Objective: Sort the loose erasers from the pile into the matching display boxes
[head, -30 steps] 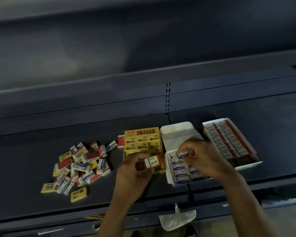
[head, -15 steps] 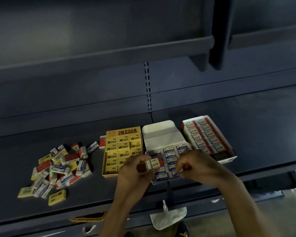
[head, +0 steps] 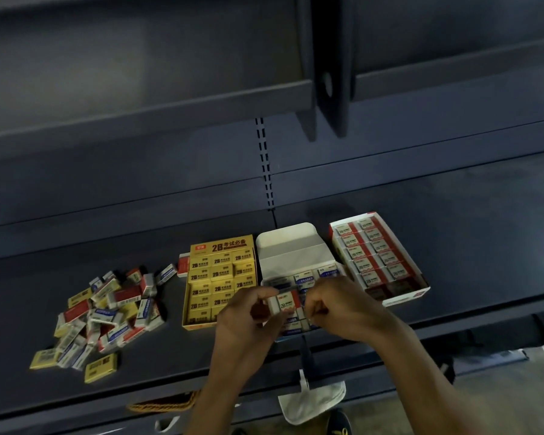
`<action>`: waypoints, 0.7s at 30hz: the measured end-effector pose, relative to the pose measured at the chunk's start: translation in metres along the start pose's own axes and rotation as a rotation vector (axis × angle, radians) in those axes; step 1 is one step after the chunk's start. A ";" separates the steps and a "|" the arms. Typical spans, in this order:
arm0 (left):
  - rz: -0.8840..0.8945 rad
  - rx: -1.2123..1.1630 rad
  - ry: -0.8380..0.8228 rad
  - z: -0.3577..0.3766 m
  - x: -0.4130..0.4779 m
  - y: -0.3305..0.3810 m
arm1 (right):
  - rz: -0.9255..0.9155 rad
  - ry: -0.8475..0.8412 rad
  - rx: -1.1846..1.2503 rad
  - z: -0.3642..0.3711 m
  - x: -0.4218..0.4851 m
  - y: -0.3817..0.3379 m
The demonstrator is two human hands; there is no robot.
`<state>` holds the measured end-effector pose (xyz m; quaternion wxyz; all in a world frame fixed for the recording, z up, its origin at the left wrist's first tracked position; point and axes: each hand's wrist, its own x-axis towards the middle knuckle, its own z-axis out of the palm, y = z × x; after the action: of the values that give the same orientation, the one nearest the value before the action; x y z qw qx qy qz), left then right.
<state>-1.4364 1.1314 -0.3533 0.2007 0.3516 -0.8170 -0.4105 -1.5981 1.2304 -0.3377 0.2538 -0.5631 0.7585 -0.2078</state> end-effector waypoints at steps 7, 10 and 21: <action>0.048 -0.004 0.014 0.001 0.003 0.007 | -0.107 0.197 0.110 -0.007 0.001 -0.001; 0.046 -0.056 -0.005 0.005 0.004 0.010 | -0.165 0.225 0.090 -0.007 0.001 -0.003; 0.148 0.131 -0.062 0.025 0.012 0.019 | -0.071 0.179 0.100 -0.035 -0.014 0.020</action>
<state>-1.4678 1.1435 -0.3514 0.1815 0.2897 -0.8717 -0.3510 -1.6315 1.2506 -0.3203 0.2055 -0.5554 0.7465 -0.3035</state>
